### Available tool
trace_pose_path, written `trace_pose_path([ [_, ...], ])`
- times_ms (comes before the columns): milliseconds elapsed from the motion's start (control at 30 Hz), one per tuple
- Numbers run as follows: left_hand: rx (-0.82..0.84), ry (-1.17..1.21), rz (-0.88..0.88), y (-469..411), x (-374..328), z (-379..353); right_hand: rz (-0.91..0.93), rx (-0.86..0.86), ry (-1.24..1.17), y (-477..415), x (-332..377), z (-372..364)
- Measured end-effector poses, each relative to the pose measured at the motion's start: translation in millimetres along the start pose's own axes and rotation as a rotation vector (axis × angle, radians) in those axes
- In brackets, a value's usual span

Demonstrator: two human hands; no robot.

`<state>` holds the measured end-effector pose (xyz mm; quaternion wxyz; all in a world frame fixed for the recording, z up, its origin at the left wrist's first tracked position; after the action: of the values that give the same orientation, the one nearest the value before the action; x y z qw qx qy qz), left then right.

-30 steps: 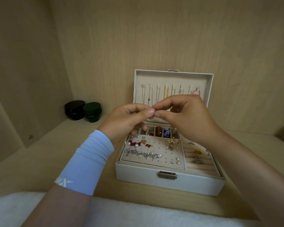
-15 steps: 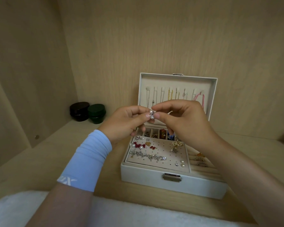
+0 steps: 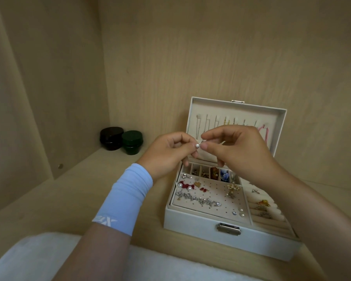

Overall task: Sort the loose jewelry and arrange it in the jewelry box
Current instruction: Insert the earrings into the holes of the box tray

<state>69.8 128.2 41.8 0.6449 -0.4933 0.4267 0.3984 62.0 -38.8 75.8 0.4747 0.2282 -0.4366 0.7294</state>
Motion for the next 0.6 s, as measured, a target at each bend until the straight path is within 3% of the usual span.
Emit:
trace_pose_path([
  [333,-0.198,-0.173,-0.255,1,-4,10,-0.364,0.139,-0.310,0,-6,-20],
  [467,-0.134,-0.201,-0.204,0,1,9,-0.261,0.052,-0.171,-4,-10,-18],
  [600,-0.045,-0.367,-0.057,-2,14,18,-0.044,0.086,0.189,-3,-13,-26],
])
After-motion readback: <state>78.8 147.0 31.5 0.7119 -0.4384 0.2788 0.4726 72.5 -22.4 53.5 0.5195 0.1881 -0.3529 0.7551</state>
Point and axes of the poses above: each hand's wrist, its own y-axis away from the middle knuckle, its own z-axis out of the back of the hand, x = y × z, the point moved 5 cm from there along -y, towards the middle knuckle, and after that the axes turned 4 degrees about y, right-handed, at the moved point
